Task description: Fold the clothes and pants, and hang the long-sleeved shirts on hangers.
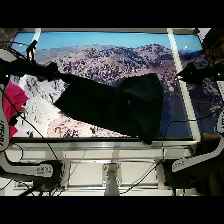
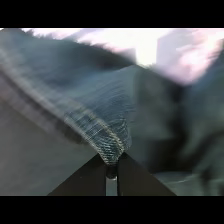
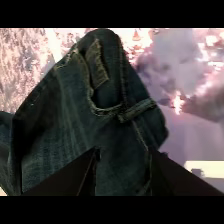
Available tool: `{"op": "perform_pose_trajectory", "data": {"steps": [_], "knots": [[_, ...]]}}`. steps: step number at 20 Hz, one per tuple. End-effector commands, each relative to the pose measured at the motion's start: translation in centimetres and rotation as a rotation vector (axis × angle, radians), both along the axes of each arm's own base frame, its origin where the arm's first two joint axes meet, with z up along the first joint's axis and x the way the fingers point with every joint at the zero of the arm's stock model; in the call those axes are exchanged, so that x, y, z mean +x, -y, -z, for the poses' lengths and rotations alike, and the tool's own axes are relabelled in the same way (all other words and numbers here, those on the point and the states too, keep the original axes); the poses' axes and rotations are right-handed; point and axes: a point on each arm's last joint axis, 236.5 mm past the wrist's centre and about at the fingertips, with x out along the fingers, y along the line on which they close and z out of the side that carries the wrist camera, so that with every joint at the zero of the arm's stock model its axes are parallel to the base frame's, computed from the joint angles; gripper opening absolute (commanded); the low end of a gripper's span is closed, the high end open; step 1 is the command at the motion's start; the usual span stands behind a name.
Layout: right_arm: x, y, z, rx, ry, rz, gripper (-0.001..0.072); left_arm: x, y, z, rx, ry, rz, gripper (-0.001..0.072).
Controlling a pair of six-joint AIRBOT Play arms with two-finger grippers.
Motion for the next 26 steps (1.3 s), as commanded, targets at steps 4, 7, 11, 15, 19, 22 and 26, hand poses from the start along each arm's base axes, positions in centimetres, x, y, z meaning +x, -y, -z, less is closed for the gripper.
{"op": "perform_pose_trajectory", "data": {"steps": [4, 7, 11, 15, 19, 22, 26], "knots": [[0.9, -6.1, 3.9, 0.025, -0.066, -0.117, 0.0566, -2.8, -3.8, 3.4, 0.203, -0.165, -0.024, 0.0356], [2.6, -8.6, 6.5, -0.049, -0.046, -0.151, 0.0566, -2.9, -3.1, 3.4, 0.199, -0.164, -0.01, 0.0354], [6.2, -9.2, 8.2, -0.176, 0.034, -0.072, 0.0566, -3.0, -1.6, 3.4, 0.2, -0.162, 0.024, 0.0352], [6.5, -8.1, 9.8, -0.212, -0.027, 0.045, 0.0566, -3.1, -0.1, 4.2, 0.202, -0.179, 0.061, 0.0352], [6.6, -7.9, 9.8, -0.218, -0.027, 0.051, 0.0533, -3.1, 0.2, 6.0, 0.199, -0.219, 0.073, 0.0352], [6.6, -8.1, 9.8, -0.211, -0.025, 0.051, 0.0149, -3.1, 0.1, 6.6, 0.201, -0.232, 0.076, 0.0352], [6.1, -8.2, 9.9, -0.206, -0.045, 0.041, 0.0048, -3.3, -4.1, 7.7, 0.369, -0.246, 0.065, 0.0352]]}}
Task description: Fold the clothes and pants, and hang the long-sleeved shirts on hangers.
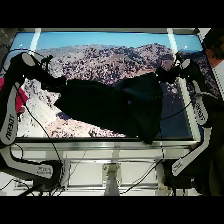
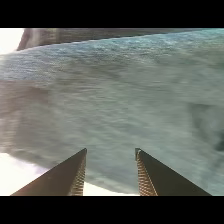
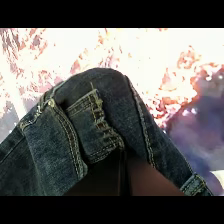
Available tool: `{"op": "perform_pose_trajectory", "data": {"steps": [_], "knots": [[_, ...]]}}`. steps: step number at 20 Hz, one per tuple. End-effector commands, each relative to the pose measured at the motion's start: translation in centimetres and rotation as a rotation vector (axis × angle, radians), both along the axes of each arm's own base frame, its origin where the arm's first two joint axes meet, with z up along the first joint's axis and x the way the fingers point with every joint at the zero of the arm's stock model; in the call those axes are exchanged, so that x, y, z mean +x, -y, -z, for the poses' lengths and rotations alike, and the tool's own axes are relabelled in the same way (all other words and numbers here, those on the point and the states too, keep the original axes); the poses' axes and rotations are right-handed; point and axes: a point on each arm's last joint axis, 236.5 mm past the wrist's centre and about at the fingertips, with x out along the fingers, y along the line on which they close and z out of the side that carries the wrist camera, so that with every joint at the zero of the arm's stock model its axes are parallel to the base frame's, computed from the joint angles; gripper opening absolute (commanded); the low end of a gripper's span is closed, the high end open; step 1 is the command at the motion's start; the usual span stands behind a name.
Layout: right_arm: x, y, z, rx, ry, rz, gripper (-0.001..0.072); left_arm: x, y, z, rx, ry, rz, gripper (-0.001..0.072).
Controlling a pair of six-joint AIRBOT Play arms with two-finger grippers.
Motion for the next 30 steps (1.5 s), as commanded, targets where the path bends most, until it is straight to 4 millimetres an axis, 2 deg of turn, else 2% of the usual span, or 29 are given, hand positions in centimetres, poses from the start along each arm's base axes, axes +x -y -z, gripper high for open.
{"op": "perform_pose_trajectory", "data": {"steps": [1, 3, 4, 7, 8, 9, 10, 12, 15, 17, 20, 24, 25, 27, 29, 30], "knots": [[-0.5, 0.0, 0.1, 0.001, -0.024, -0.006, 0.0089, -0.2, -4.3, 1.0, 0.163, -0.01, 0.003, 0.0352], [-0.6, 0.0, -0.5, -0.002, -0.03, -0.02, 0.0323, 0.2, -5.9, 0.9, 0.159, 0.005, -0.041, 0.0349], [-0.5, -0.2, -1.1, 0.001, -0.029, -0.028, 0.0408, 0.5, -6.1, 0.7, 0.102, 0.014, -0.083, 0.035], [0.1, -0.2, -2.9, -0.001, -0.007, -0.044, 0.043, 1.4, -7.4, -0.5, -0.075, 0.046, -0.225, 0.0353], [0.3, -0.2, -3.5, -0.002, 0.001, -0.047, 0.0498, 1.5, -8.2, -0.5, -0.094, 0.048, -0.254, 0.036], [0.5, -0.2, -3.8, -0.003, 0.008, -0.048, 0.0529, 1.4, -9.0, -0.3, -0.104, 0.044, -0.276, 0.0381], [0.6, -0.2, -4.1, -0.003, 0.012, -0.049, 0.053, 1.5, -9.3, 0.0, -0.126, 0.038, -0.296, 0.0414], [0.7, -0.2, -4.2, -0.004, 0.015, -0.049, 0.053, 1.9, -8.5, 0.6, -0.187, 0.038, -0.27, 0.0414], [0.5, -0.3, -4.1, -0.001, 0.008, -0.052, 0.053, 2.1, -7.9, 3.2, -0.207, -0.014, -0.268, 0.0432], [0.1, -0.4, -4.0, 0.003, -0.01, -0.06, 0.053, 2.7, -7.2, 4.2, -0.259, -0.025, -0.291, 0.0432], [-0.2, -0.5, -3.9, 0.005, -0.02, -0.064, 0.0529, 4.8, -5.1, 4.1, -0.414, 0.0, -0.356, 0.0433], [-0.4, -0.6, -3.9, 0.008, -0.03, -0.068, 0.0529, 6.9, -4.1, 3.8, -0.497, 0.044, -0.409, 0.0426], [-0.4, -0.6, -3.8, 0.008, -0.029, -0.068, 0.0529, 7.1, -4.0, 3.5, -0.506, 0.051, -0.415, 0.0347], [-0.1, -0.4, -3.9, 0.001, -0.018, -0.063, 0.0529, 7.5, -3.5, 2.9, -0.544, 0.059, -0.419, 0.0018], [0.5, 0.1, -4.0, -0.023, 0.006, -0.053, 0.0538, 7.9, -2.4, 1.2, -0.606, 0.102, -0.374, 0.0011], [0.9, 0.4, -4.1, -0.032, 0.024, -0.045, 0.0622, 8.0, -1.8, 0.0, -0.645, 0.121, -0.353, 0.0011]]}}
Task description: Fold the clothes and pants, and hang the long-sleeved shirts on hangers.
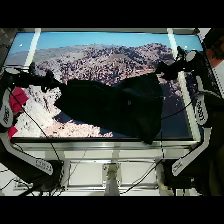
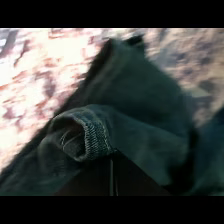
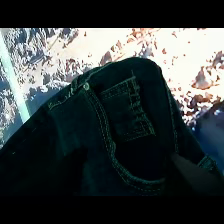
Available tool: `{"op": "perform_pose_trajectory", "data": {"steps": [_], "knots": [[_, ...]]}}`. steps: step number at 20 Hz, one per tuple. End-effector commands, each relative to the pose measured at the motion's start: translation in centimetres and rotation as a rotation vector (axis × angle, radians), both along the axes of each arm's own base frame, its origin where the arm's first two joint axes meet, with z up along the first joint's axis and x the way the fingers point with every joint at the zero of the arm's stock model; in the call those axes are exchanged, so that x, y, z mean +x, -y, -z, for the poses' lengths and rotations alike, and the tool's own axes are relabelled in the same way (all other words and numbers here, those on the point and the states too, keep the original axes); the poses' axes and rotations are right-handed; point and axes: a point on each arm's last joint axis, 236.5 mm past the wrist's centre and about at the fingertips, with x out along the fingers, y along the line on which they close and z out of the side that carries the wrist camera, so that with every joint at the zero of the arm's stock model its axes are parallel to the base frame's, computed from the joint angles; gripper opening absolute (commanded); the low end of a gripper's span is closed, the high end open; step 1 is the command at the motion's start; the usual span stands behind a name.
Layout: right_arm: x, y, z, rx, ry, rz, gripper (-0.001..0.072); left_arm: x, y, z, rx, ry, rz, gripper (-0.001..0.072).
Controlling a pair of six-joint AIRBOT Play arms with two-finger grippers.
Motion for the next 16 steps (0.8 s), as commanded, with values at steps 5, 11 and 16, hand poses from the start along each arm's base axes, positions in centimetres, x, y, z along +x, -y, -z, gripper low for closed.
{"op": "perform_pose_trajectory", "data": {"steps": [5, 11, 16], "knots": [[2.4, 0.8, 0.6, -0.002, 0.07, 0.078, 0.0621, -1.0, 3.6, -6.8, -0.101, 0.156, 0.133, 0.0011], [2.4, -1.4, 4.8, 0.058, 0.007, 0.073, 0.0616, -1.2, 5.0, -7.8, -0.094, 0.177, 0.163, 0.0011], [3.7, -2.6, 5.6, 0.062, 0.048, 0.079, 0.0363, -1.3, 6.0, -7.8, -0.095, 0.176, 0.183, 0.0011]]}}
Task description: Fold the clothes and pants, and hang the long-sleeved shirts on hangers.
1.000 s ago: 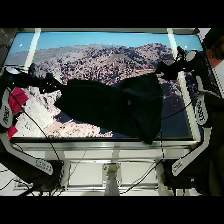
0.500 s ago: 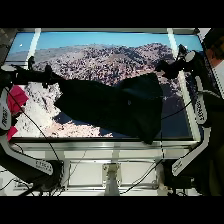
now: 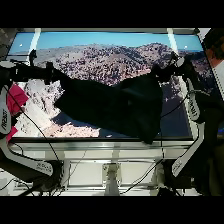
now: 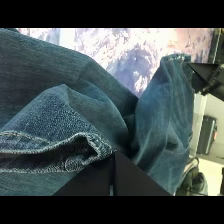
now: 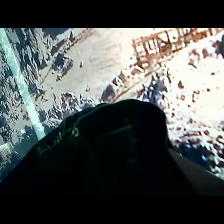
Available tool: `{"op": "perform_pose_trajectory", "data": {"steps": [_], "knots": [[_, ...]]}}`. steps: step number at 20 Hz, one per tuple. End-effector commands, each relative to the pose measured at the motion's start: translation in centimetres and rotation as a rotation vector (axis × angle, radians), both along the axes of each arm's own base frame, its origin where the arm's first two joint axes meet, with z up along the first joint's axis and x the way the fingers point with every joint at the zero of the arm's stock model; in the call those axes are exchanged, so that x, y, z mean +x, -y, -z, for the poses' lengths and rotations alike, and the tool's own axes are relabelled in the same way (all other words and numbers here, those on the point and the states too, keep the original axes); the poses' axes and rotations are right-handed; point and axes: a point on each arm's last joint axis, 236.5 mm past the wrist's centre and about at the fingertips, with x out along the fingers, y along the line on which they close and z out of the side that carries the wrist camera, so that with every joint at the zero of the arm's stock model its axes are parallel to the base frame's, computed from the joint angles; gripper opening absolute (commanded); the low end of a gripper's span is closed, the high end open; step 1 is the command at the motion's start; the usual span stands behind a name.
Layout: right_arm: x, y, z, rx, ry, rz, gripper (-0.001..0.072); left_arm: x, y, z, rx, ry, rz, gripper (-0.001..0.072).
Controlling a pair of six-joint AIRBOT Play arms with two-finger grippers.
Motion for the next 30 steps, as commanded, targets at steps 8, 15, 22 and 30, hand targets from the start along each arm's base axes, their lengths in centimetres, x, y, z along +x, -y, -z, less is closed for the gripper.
{"op": "perform_pose_trajectory", "data": {"steps": [8, 15, 22, 30], "knots": [[0.3, 5.6, -8.3, -0.138, 0.062, 0.045, 0.0038, 1.7, -2.8, -3.9, 0.029, 0.166, -0.084, 0.0009], [-5.2, 15.0, -22.4, -0.232, 0.196, 0.206, 0.0039, 1.1, -10.5, -18.2, 0.154, 0.517, -0.375, 0.0008], [-11.2, 18.6, -29.6, -0.335, 0.242, 0.29, 0.0039, -2.8, -11.4, -22.7, 0.344, 0.616, -0.386, 0.0009], [-11.3, 21.7, -29.6, -0.319, 0.228, 0.524, 0.0039, -1.6, -13.4, -20.1, 0.403, 0.534, -0.452, 0.0009]]}}
